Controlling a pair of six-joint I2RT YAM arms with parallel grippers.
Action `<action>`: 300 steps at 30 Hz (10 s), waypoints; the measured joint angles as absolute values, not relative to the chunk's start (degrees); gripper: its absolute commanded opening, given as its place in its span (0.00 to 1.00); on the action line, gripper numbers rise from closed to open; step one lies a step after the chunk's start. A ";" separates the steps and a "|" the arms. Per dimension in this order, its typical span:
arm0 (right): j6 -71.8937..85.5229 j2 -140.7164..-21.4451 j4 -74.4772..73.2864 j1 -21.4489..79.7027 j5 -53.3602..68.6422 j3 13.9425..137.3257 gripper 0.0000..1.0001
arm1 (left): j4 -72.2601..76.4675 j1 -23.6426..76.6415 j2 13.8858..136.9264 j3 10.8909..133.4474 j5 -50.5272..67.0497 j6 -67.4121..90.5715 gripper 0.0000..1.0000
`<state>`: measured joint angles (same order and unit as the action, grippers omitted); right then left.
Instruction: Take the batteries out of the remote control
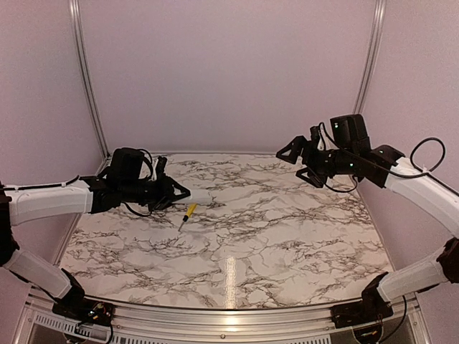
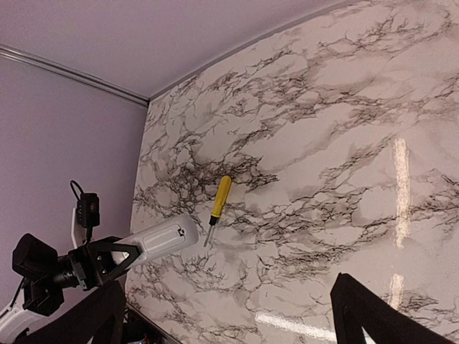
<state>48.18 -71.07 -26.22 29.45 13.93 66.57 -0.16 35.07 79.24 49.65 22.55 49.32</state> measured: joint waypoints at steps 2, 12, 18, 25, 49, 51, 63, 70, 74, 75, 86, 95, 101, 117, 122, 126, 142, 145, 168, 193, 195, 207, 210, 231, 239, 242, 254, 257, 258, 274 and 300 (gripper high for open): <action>48.38 -73.03 -27.44 32.03 12.25 68.97 0.98 | 1.48 35.22 80.68 49.65 23.44 50.54 0.00; 49.21 -77.67 -27.57 40.75 9.39 73.45 0.98 | 5.41 38.30 87.85 51.59 27.14 54.46 0.00; 50.70 -80.64 -26.81 43.31 9.61 74.81 0.98 | 10.87 40.14 88.66 53.80 30.30 56.18 0.00; 52.97 -82.85 -25.50 45.36 9.98 74.87 0.98 | 13.80 42.70 90.04 55.88 31.81 56.27 0.00; 56.03 -84.71 -24.01 46.89 9.98 75.07 0.93 | 15.81 43.46 91.18 57.69 34.52 56.38 0.00; 56.34 -84.95 -24.01 47.09 9.98 75.07 0.92 | 15.79 43.46 91.29 58.08 34.57 56.40 0.00; 57.10 -84.95 -24.01 47.11 9.78 75.07 0.90 | 15.68 43.44 92.29 59.33 35.05 56.23 0.00; 57.17 -84.95 -24.01 47.11 9.52 75.07 0.89 | 15.53 43.44 92.36 59.64 35.05 56.18 0.00; 57.19 -84.95 -24.03 47.11 9.45 75.07 0.88 | 15.53 43.44 92.36 59.64 35.07 56.18 0.00; 57.19 -84.95 -24.03 47.11 9.43 75.07 0.87 | 15.53 43.44 92.36 59.64 35.05 56.18 0.00; 57.17 -84.95 -24.23 47.11 9.30 75.07 0.83 | 15.66 43.44 92.36 59.64 35.16 56.21 0.00; 56.99 -84.95 -24.47 47.11 9.04 75.07 0.74 | 16.05 43.27 92.36 59.64 35.48 56.23 0.00; 56.99 -84.95 -24.56 47.11 8.73 75.07 0.72 | 16.36 43.22 92.36 59.64 35.51 56.27 0.00; 57.12 -81.80 -23.18 47.11 9.04 72.86 0.71 | 18.74 43.18 92.36 59.64 37.26 56.47 0.00; 57.52 -80.40 -21.26 47.09 9.78 71.07 0.70 | 19.42 43.18 92.36 59.61 38.04 56.55 0.00; 58.52 -79.35 -19.64 47.09 10.22 69.54 0.71 | 19.51 43.16 92.36 59.61 38.61 56.62 0.00; 61.32 -75.00 -12.01 47.00 12.19 63.33 0.71 | 22.11 42.68 92.36 58.98 41.69 56.86 0.00; 61.80 -73.54 -10.22 47.00 12.71 61.69 0.72 | 22.74 42.68 92.36 58.98 42.61 56.86 0.00; 65.17 -67.57 2.74 46.30 17.08 54.81 0.74 | 31.33 41.78 92.33 58.24 47.70 59.24 0.00; 65.10 -68.25 5.91 45.34 22.98 54.78 0.76 | 31.83 40.95 91.05 57.10 49.47 55.57 0.00; 65.06 -68.25 6.09 45.32 23.33 54.78 0.77 | 31.79 40.88 90.96 57.10 49.50 55.00 0.00; 65.82 -69.89 12.05 46.76 31.14 54.70 0.77 | 30.72 43.55 90.94 57.12 51.40 52.27 0.00; 65.76 -69.89 12.03 46.76 31.62 54.70 0.77 | 29.45 43.51 90.94 57.14 50.87 51.24 0.00; 54.98 -70.22 -21.65 47.03 15.88 67.88 0.76 | 13.34 43.48 90.94 59.51 41.32 46.00 0.00; 54.57 -74.67 -24.08 47.05 14.92 68.03 0.76 | 11.92 43.48 90.94 60.25 40.32 46.09 0.00; 54.33 -75.68 -24.03 47.07 14.96 68.69 0.76 | 11.57 43.48 90.94 60.25 40.21 46.13 0.00; 53.36 -77.12 -23.83 47.09 14.96 69.84 0.76 | 11.62 43.48 90.96 60.27 40.51 46.33 0.00; 53.21 -77.36 -23.79 47.09 14.98 69.93 0.76 | 11.64 43.48 90.96 60.27 40.73 46.50 0.00; 53.17 -77.45 -23.83 47.09 14.98 69.93 0.76 | 11.66 43.48 90.96 60.27 40.88 46.52 0.00; 52.36 -78.32 -23.81 47.09 14.92 69.93 0.76 | 11.94 43.48 91.70 61.17 42.00 47.09 0.00; 52.03 -78.32 -24.05 47.09 14.87 69.82 0.76 | 12.05 43.16 92.66 61.78 42.92 47.31 0.00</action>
